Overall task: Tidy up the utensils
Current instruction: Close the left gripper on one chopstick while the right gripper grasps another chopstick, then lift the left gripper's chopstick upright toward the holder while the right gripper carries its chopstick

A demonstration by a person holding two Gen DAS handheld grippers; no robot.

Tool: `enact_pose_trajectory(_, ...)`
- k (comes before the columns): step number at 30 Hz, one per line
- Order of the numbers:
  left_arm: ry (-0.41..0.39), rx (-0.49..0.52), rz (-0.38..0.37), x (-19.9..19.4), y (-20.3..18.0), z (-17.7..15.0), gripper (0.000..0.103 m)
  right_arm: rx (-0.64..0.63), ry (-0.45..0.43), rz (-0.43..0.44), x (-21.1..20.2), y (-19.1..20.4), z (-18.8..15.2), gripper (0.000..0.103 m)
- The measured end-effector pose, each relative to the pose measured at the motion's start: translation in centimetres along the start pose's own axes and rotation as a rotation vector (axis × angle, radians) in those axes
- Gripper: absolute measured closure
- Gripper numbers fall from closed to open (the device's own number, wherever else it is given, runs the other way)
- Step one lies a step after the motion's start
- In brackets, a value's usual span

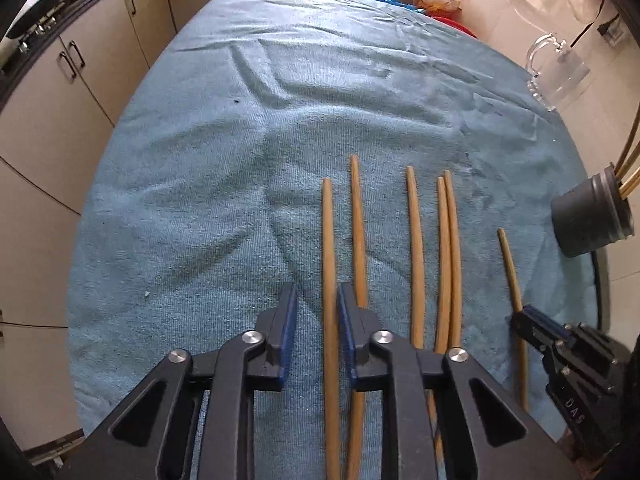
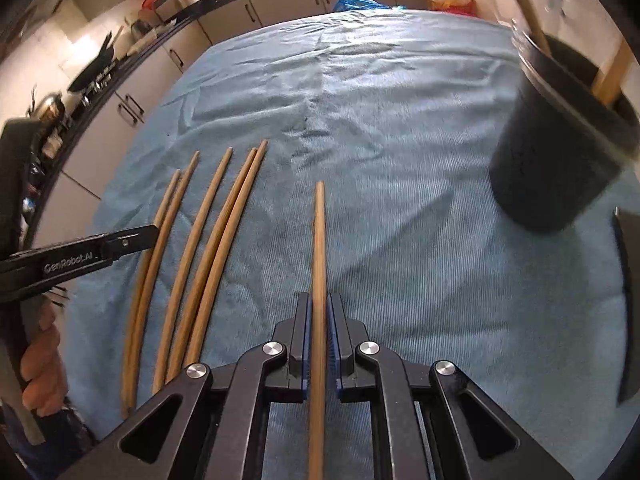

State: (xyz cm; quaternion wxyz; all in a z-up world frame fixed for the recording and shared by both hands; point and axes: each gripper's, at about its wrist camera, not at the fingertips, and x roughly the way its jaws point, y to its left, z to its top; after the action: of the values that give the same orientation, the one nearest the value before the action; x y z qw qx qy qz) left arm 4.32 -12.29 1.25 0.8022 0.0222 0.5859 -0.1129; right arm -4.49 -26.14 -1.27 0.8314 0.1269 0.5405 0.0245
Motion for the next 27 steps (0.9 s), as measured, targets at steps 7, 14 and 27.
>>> enact_pose_trajectory(7,-0.061,-0.015,-0.043,-1.4,1.1,-1.1,0.096,-0.006,-0.019,0.026,0.0,-0.3,0.4,0.095)
enact_pose_trajectory(14,-0.228,-0.035,-0.11,-8.1,1.4,-3.1,0.096,-0.015,-0.214,0.111,-5.7,0.2,-1.4,0.095)
enact_pose_trajectory(27,-0.433,-0.007,-0.17,-16.8,-1.2,-8.7,0.096,-0.043,-0.521,0.2,-14.6,1.5,-7.6,0.095)
